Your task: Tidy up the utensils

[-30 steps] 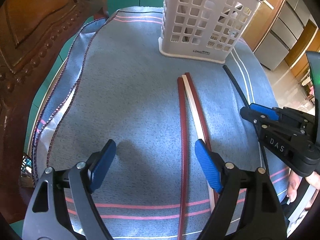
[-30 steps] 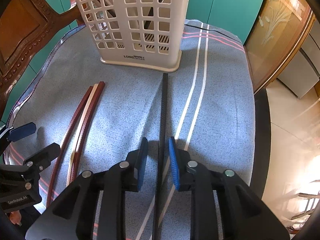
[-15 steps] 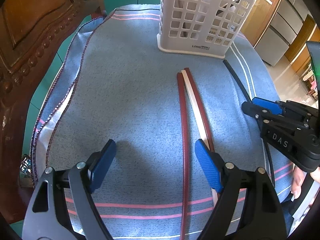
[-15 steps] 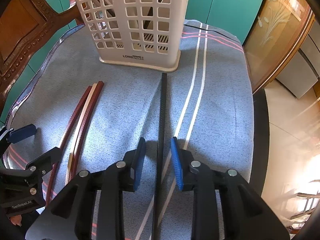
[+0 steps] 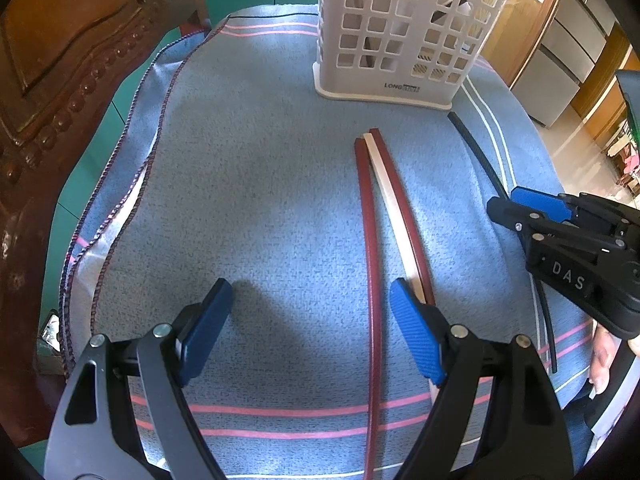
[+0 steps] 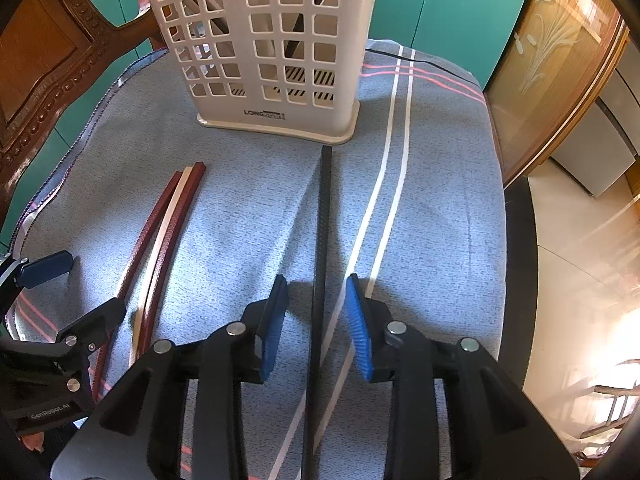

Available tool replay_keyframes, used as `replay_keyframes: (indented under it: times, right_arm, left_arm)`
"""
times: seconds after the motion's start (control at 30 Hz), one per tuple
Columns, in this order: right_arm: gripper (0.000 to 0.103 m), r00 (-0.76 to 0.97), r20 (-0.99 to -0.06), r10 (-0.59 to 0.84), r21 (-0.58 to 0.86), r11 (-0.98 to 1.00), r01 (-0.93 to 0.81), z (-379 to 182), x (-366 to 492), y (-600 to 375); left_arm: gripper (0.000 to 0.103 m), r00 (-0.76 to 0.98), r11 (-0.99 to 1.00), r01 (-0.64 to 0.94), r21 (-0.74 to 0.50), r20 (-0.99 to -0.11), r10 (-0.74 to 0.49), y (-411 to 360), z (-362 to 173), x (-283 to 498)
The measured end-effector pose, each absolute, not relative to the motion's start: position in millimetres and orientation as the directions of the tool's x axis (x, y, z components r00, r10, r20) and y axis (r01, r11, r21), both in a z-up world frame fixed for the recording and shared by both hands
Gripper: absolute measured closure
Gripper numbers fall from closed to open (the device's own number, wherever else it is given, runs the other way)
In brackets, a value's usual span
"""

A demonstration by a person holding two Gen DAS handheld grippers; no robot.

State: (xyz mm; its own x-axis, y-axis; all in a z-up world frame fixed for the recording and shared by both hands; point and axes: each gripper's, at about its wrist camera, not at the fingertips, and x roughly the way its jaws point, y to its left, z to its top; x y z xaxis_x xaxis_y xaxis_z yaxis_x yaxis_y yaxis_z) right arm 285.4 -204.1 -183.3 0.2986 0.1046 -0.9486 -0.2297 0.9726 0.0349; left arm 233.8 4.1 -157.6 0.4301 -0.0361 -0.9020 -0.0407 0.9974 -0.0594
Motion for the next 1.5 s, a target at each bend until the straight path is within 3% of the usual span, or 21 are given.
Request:
replay_keyframes:
  times: [1.0, 1.23, 1.37, 1.5]
  right_arm:
    - [0.068, 0.309, -0.941, 0.137, 0.076, 0.977, -0.201, -173, 291, -206]
    - [0.068, 0.302, -0.949, 0.089, 0.023, 0.976, -0.215, -178, 313, -199]
    - [0.068, 0.303, -0.952, 0.045, -0.032, 0.969, -0.244, -185, 327, -193]
    - [0.068, 0.280, -0.958, 0.066, -0.003, 0.971, -0.238, -188, 338, -198]
  left_arm:
    - [0.021, 0.435, 0.995, -0.072, -0.075, -0.900, -0.036, 26, -159, 247]
    - [0.020, 0.410, 0.998, 0.057, 0.040, -0.912, 0.014, 2, -159, 292]
    - [0.022, 0.381, 0.995, 0.098, 0.031, -0.924, -0.009, 1, -158, 313]
    - [0.032, 0.344, 0.992, 0.127, -0.020, -0.937, -0.063, 11, -158, 336]
